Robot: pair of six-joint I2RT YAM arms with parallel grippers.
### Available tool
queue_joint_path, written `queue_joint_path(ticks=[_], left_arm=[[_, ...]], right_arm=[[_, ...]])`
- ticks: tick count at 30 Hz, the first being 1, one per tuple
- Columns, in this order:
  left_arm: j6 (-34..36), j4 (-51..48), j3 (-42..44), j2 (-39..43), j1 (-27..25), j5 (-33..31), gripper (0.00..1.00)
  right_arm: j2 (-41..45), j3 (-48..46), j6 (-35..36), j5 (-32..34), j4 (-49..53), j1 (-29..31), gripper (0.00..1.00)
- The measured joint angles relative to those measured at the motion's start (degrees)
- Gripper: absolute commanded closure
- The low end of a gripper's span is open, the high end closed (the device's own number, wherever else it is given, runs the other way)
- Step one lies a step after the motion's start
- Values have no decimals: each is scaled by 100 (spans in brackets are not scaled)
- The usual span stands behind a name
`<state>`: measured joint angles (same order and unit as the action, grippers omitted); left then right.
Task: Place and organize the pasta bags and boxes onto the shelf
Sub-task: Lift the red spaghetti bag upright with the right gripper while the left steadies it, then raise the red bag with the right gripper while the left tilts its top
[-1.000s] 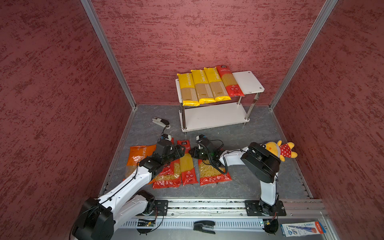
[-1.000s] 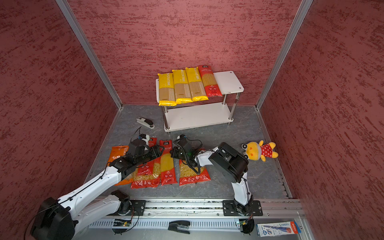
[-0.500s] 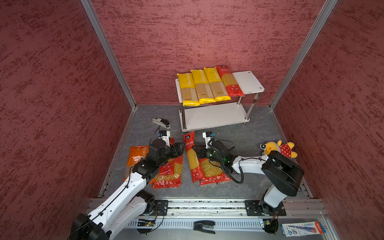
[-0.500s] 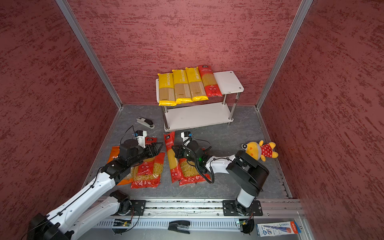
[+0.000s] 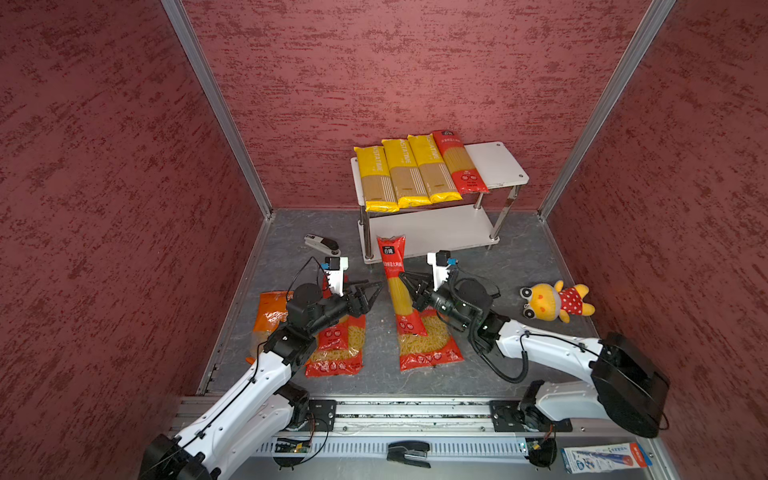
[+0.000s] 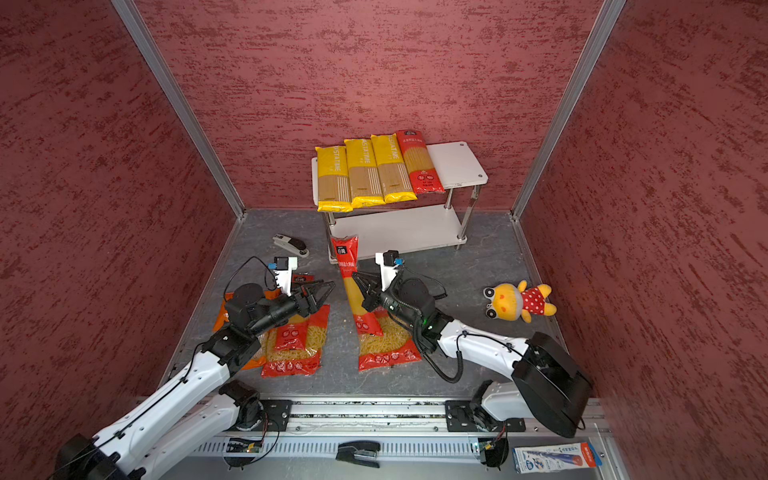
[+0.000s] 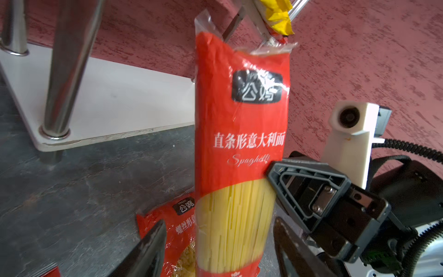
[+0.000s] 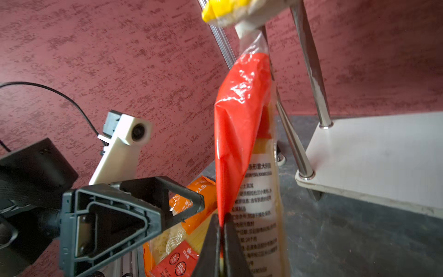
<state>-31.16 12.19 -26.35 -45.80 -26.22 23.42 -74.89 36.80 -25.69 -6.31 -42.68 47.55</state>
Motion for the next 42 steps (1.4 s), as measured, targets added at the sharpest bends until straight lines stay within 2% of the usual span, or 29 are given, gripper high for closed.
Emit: queue_joint_path(ticks=[5, 11, 15, 23, 25, 29, 35, 42], left_arm=[[50, 804, 96, -304, -98, 389, 31], [107, 1768, -26, -1038, -131, 992, 31], [149, 2118, -328, -1478, -133, 1327, 32], [125, 2767, -782, -1834, -111, 1996, 37], [83, 2957, -850, -1875, -111, 2157, 42], [-35, 3241, -911, -1954, -116, 2415, 65], [-149, 3438, -992, -1993, -188, 2476, 80], [-155, 3257, -1003, -1993, -205, 2417, 89]], right_arm=[[280, 225, 219, -422, 201, -229, 100], [299, 715, 367, -942, 334, -444, 100], [302, 1010, 435, -1276, 343, -498, 100], [372, 1237, 356, -1950, 352, -533, 100], [404, 1239, 286, -2079, 334, -546, 100], [422, 1239, 39, -2243, 192, -627, 100], [424, 1239, -243, -2332, 2, -732, 100], [476, 1106, -433, -2063, -313, -800, 79]])
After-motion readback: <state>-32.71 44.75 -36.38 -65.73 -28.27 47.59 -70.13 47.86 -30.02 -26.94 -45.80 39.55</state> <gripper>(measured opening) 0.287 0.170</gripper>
